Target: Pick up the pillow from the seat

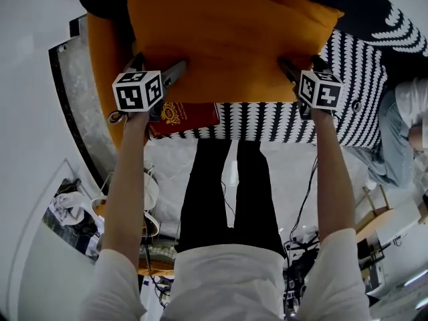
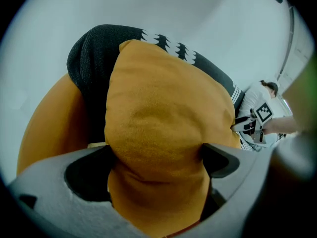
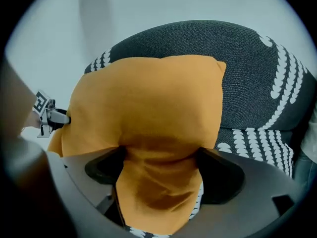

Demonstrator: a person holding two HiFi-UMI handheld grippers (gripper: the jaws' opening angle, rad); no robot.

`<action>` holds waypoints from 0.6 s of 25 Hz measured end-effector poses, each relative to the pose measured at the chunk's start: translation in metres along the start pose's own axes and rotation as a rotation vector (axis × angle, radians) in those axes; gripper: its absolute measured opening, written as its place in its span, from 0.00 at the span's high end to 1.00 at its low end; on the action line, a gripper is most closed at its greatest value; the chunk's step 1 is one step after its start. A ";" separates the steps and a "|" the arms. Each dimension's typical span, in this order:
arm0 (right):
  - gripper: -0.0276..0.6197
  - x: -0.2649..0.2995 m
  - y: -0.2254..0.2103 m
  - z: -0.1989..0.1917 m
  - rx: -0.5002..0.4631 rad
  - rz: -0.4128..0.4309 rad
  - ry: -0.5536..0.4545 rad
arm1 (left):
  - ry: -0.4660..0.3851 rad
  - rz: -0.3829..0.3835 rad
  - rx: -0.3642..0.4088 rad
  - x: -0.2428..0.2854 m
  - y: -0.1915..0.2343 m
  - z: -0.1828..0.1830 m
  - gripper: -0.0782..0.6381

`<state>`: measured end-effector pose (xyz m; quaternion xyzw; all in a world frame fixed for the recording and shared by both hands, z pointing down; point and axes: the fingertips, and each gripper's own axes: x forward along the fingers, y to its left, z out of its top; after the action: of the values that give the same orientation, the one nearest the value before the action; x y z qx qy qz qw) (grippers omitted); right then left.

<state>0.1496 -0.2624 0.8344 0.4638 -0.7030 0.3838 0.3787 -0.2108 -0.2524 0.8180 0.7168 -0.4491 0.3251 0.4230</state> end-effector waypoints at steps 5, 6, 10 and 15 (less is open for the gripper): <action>0.29 0.001 0.005 0.002 -0.027 0.021 0.048 | 0.008 -0.005 0.003 -0.002 -0.004 0.000 0.15; 0.35 0.000 0.006 0.003 -0.035 0.020 0.052 | 0.010 -0.004 0.004 -0.002 -0.005 -0.001 0.18; 0.53 -0.009 0.009 0.006 -0.046 -0.001 0.034 | 0.016 0.005 0.004 -0.008 -0.012 0.002 0.30; 0.76 -0.025 0.013 0.003 -0.068 -0.051 0.012 | 0.020 0.022 0.017 -0.018 -0.020 0.001 0.44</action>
<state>0.1436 -0.2528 0.8084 0.4662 -0.7013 0.3527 0.4079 -0.1994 -0.2424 0.7961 0.7120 -0.4500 0.3406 0.4177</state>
